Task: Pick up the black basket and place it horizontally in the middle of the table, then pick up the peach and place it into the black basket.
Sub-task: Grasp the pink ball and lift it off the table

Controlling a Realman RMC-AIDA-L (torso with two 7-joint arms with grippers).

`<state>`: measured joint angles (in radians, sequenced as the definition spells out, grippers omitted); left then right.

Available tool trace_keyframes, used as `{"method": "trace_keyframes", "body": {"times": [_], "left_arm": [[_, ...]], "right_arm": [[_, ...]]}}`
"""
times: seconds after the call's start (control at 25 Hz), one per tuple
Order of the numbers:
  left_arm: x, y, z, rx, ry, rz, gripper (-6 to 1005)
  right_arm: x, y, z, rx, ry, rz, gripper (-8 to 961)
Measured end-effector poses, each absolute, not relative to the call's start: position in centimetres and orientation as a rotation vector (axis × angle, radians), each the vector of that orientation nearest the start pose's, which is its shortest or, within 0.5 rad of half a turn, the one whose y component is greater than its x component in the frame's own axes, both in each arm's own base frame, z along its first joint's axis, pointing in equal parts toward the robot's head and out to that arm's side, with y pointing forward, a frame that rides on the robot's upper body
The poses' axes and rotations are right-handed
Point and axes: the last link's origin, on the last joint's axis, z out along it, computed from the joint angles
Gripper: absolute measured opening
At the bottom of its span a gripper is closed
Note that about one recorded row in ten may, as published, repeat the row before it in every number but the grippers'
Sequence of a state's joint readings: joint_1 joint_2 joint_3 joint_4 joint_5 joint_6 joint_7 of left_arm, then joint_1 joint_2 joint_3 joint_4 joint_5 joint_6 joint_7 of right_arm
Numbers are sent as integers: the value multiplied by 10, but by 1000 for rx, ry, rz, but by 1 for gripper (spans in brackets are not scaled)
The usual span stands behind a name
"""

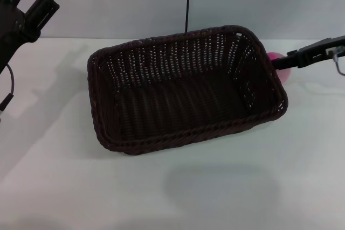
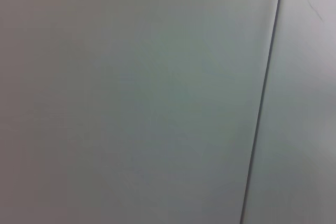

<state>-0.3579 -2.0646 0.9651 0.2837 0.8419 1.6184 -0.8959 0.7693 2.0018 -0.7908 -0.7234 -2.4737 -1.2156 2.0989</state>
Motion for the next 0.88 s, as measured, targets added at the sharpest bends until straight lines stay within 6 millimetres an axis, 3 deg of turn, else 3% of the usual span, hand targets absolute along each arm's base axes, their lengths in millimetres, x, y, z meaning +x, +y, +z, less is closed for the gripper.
{"method": "trace_keyframes", "body": {"times": [0.6, 0.8, 0.88], "left_arm": [[-286, 300, 35, -1836, -512, -1386, 813], [-286, 301, 35, -1836, -513, -1385, 813], [-286, 301, 35, -1836, -512, -1386, 813]], "right_arm": [[262, 419, 7, -2426, 1094, 18, 513], [262, 418, 6, -2426, 1099, 23, 306], [262, 418, 6, -2426, 1100, 27, 270]]}}
